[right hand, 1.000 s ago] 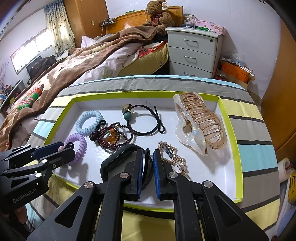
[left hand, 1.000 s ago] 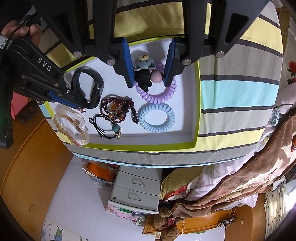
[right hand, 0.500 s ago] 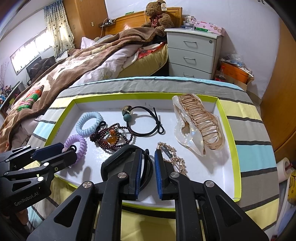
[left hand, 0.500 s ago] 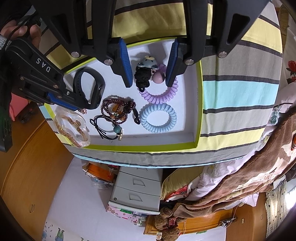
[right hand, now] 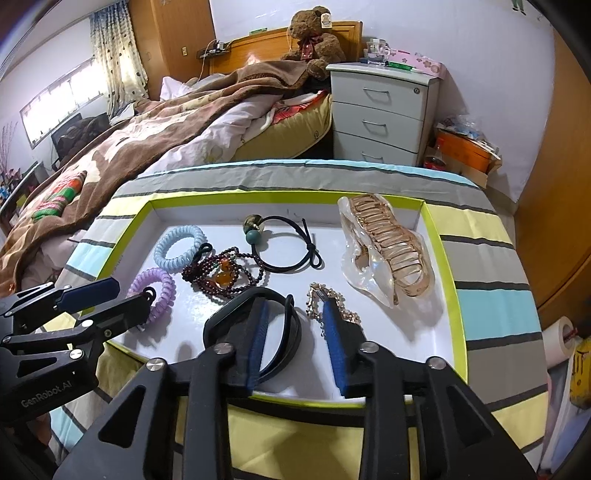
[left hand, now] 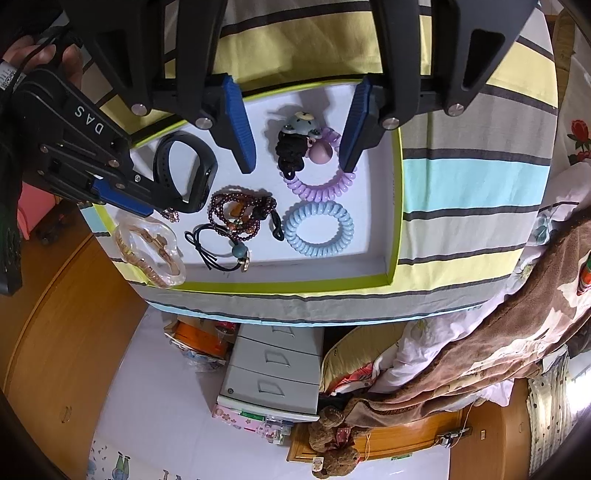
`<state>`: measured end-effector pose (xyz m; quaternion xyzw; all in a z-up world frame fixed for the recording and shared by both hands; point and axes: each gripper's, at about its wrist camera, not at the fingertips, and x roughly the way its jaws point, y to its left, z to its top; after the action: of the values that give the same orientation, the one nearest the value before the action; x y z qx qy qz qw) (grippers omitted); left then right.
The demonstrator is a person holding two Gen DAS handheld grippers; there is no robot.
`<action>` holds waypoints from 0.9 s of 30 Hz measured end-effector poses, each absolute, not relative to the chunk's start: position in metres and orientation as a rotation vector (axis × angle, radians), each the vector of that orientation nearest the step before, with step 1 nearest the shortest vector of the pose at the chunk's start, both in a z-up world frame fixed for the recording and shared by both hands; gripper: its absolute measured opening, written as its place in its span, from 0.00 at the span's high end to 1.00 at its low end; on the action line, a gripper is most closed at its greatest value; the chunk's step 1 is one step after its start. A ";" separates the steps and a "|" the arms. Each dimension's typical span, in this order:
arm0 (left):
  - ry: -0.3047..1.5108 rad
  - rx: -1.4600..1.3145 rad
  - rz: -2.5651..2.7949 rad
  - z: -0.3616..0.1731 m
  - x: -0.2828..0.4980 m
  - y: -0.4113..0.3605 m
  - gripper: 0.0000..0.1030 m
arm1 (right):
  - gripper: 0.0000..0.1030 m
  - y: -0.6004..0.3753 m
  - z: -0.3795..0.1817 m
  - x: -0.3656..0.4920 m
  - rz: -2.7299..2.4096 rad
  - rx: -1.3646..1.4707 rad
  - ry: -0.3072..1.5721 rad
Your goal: Organize jewelry
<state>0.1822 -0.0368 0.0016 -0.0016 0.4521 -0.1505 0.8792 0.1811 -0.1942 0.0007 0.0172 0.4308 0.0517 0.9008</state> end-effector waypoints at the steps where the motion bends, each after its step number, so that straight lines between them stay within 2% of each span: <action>1: 0.939 0.002 -0.311 0.003 0.182 -0.037 0.52 | 0.69 -0.195 0.002 0.180 0.108 0.036 0.889; 27: 0.830 0.061 -0.124 0.017 0.120 -0.042 0.49 | 0.67 -0.196 0.016 0.103 0.030 0.035 0.777</action>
<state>0.1202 -0.0421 0.0167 0.0297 0.4027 -0.0602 0.9128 0.1031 -0.1962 0.0157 0.0169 0.3789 0.0148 0.9252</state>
